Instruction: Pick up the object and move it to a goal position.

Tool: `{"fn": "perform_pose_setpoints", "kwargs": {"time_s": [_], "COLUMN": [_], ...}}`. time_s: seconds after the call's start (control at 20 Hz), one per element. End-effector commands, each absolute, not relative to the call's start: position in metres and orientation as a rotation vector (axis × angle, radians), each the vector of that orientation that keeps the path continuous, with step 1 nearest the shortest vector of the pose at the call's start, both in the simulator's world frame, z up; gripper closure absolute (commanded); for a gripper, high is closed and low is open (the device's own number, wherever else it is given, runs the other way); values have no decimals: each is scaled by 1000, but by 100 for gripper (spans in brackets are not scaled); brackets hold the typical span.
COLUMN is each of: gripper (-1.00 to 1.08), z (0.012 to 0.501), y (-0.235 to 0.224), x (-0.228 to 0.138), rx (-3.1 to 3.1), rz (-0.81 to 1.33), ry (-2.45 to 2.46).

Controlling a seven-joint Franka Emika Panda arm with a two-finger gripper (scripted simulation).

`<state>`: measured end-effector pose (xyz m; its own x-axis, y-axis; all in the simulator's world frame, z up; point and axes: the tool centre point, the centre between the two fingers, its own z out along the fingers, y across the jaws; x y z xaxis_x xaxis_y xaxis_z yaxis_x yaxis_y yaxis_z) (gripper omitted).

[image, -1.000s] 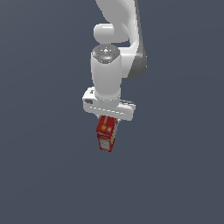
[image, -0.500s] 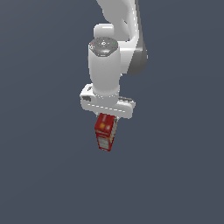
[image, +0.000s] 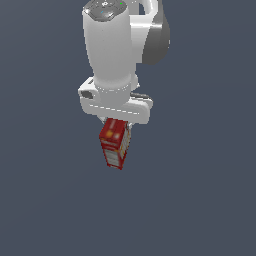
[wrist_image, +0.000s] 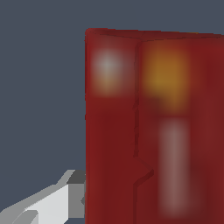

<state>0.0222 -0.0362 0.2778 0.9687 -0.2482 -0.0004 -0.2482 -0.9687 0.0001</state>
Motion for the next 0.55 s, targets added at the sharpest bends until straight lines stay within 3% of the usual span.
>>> {"fn": "perform_pose_setpoints", "kwargs": {"time_s": [0.0,0.5], "gripper": [108,108], "z": [295,321], "y": [-40,-47], "x": [24,29], "rx": [3117,3117], "rz": [0,0], "ry": [-393,-393]}}
